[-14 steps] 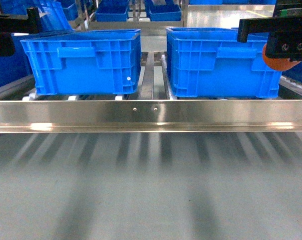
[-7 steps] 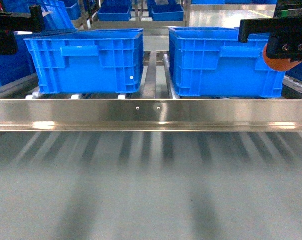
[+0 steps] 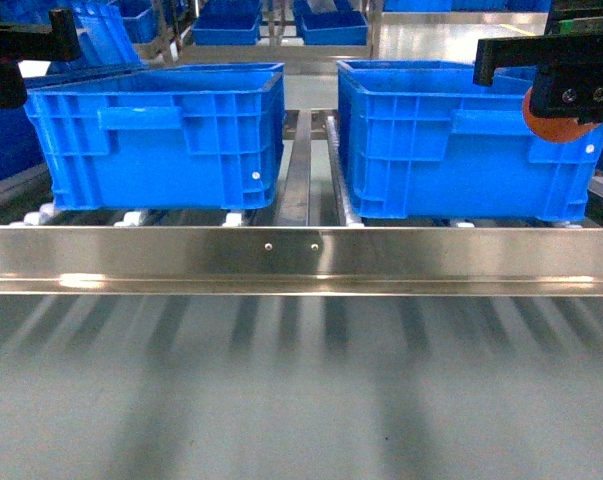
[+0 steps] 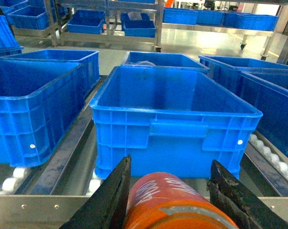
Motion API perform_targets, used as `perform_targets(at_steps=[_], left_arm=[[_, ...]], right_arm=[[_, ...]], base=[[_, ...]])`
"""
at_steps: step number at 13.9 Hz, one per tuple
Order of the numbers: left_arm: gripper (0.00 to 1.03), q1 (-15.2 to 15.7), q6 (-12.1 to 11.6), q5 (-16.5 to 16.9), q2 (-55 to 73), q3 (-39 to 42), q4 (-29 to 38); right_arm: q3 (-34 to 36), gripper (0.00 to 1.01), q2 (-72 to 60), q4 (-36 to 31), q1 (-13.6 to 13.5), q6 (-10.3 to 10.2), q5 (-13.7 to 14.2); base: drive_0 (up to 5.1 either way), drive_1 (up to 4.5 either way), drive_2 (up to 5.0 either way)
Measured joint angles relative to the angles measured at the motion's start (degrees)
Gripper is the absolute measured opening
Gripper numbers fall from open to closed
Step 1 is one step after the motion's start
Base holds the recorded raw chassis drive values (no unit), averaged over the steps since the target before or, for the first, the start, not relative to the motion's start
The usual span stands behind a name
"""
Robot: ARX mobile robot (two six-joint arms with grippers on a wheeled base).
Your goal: Sort blue parts and orange caps into right shelf containers
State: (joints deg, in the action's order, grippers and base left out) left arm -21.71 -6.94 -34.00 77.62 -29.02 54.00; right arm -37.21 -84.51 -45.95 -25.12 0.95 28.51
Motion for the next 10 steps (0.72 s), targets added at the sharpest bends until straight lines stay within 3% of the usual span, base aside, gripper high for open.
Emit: perform_targets(at_steps=[10], left_arm=[[0.44,0.0,0.0,0.0,0.0,0.0,-0.2]], right_arm=[[0.0,0.44,-0.2,0.1,0.0,0.0,0.0]], base=[[0.1,4.37,-4.2]])
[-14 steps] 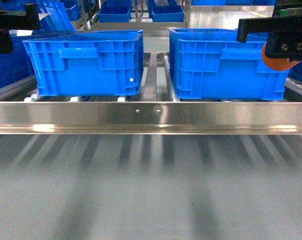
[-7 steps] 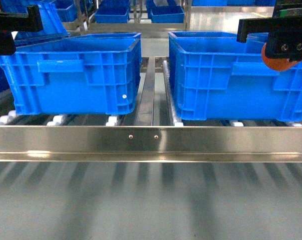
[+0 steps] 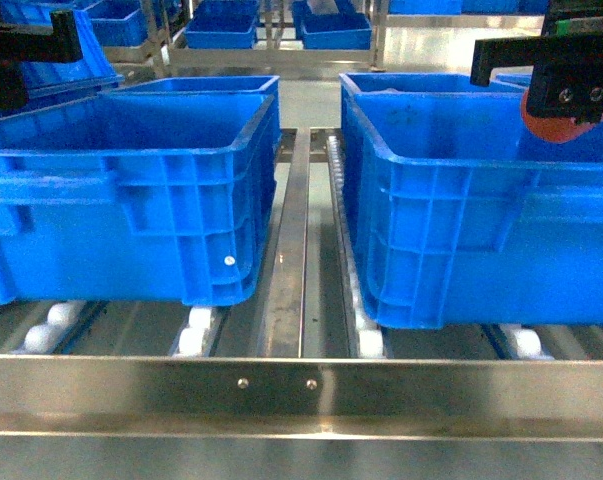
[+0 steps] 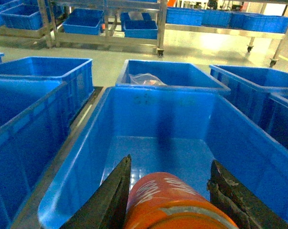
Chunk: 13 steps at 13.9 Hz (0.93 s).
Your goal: Sort blue parts and orange caps into right shelf containers
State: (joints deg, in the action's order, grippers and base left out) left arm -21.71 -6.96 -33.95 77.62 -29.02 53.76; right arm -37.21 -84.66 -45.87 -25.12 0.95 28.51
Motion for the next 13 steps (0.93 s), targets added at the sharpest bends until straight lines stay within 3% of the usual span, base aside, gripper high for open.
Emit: perform_targets(at_steps=[13], left_arm=[[0.44,0.2,0.0,0.0,0.1,0.0,0.2]], right_arm=[[0.0,0.44,-0.1,-0.1,0.0,0.0,0.0]], base=[[0.0,4.27,-4.3]])
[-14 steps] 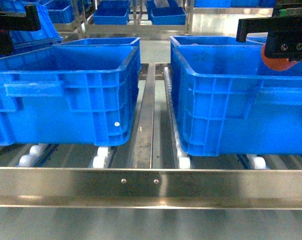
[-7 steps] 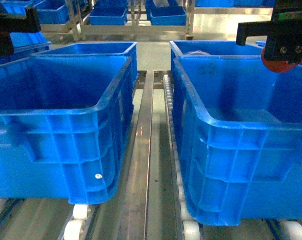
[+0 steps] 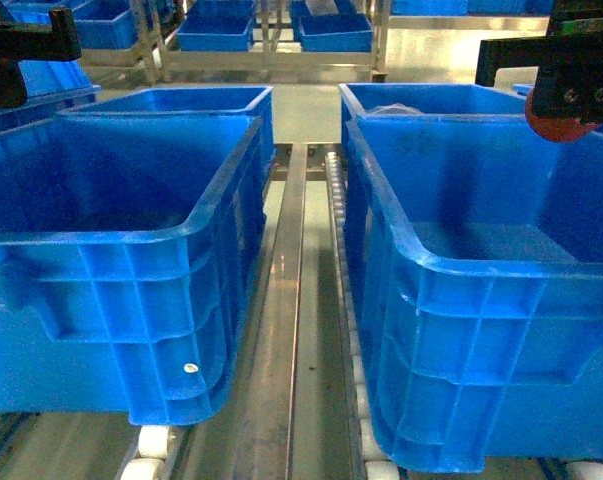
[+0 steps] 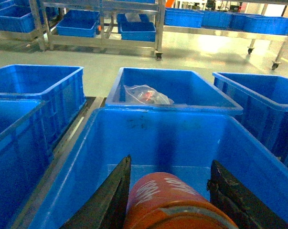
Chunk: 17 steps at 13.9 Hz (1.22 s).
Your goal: Sort blue parts and orange caps into right shelf containers
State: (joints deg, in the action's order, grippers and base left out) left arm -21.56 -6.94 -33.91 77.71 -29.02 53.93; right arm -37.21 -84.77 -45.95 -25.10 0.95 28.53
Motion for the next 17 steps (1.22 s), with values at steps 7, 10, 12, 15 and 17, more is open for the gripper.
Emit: perform_targets(at_steps=[7,10,12,15,17], left_arm=[[0.44,0.0,0.0,0.0,0.0,0.0,0.0],[0.44,0.0,0.0,0.0,0.0,0.0,0.0],[0.44,0.0,0.0,0.0,0.0,0.0,0.0],[0.44,0.0,0.0,0.0,0.0,0.0,0.0],[0.44,0.0,0.0,0.0,0.0,0.0,0.0]], right_arm=[[0.0,0.44,0.0,0.0,0.0,0.0,0.0],[0.0,0.44,0.0,0.0,0.0,0.0,0.0],[0.0,0.44,0.0,0.0,0.0,0.0,0.0],[0.0,0.44,0.0,0.0,0.0,0.0,0.0],[0.0,0.44,0.0,0.0,0.0,0.0,0.0]], base=[[0.0,4.27,-4.3],[0.0,2.85,-2.8],[0.0,0.0,0.0],[0.0,0.0,0.0],[0.0,0.0,0.0]])
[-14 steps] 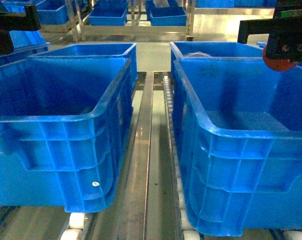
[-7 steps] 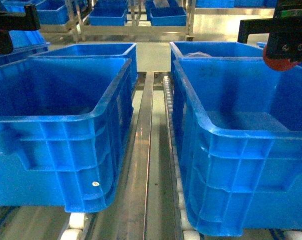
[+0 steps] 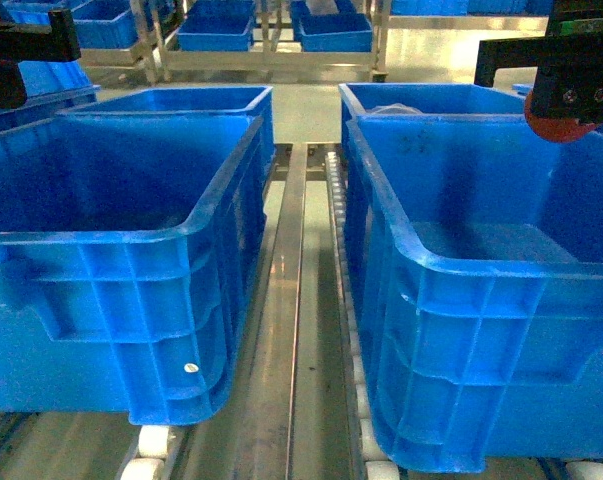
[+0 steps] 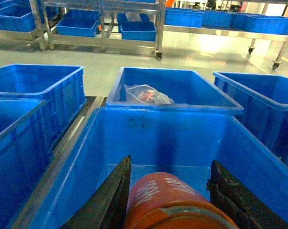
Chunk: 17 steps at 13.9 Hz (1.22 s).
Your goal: Sort blue parts and orange caps into right shelf containers
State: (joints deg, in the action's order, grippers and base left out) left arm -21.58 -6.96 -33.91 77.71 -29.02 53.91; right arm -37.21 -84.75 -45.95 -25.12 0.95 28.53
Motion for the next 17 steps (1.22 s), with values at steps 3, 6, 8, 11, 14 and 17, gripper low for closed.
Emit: perform_targets(at_steps=[3,6,8,11,14,17], left_arm=[[0.44,0.0,0.0,0.0,0.0,0.0,0.0],[0.44,0.0,0.0,0.0,0.0,0.0,0.0],[0.44,0.0,0.0,0.0,0.0,0.0,-0.1],[0.44,0.5,5.8,6.5,-2.8,-1.2,-13.0],[0.44,2.8,8.3,6.4,-2.8,-1.5,-13.8],[0.44,12.2,8.3,11.5,1.1,-6.5,-14.1]], right_arm=[[0.0,0.44,0.0,0.0,0.0,0.0,0.0],[0.0,0.44,0.0,0.0,0.0,0.0,0.0],[0.0,0.44,0.0,0.0,0.0,0.0,0.0],[-2.6,0.44,1.0,13.7,-0.7,-1.4,8.3],[-2.8,0.44,1.0,14.4,-0.1,-2.7,7.9],[-7.7,0.44,-1.7,16.2,6.8,-3.9,5.3]], base=[[0.0,0.0,0.0],[0.0,0.0,0.0],[0.0,0.0,0.0],[0.0,0.0,0.0],[0.0,0.0,0.0],[0.0,0.0,0.0]])
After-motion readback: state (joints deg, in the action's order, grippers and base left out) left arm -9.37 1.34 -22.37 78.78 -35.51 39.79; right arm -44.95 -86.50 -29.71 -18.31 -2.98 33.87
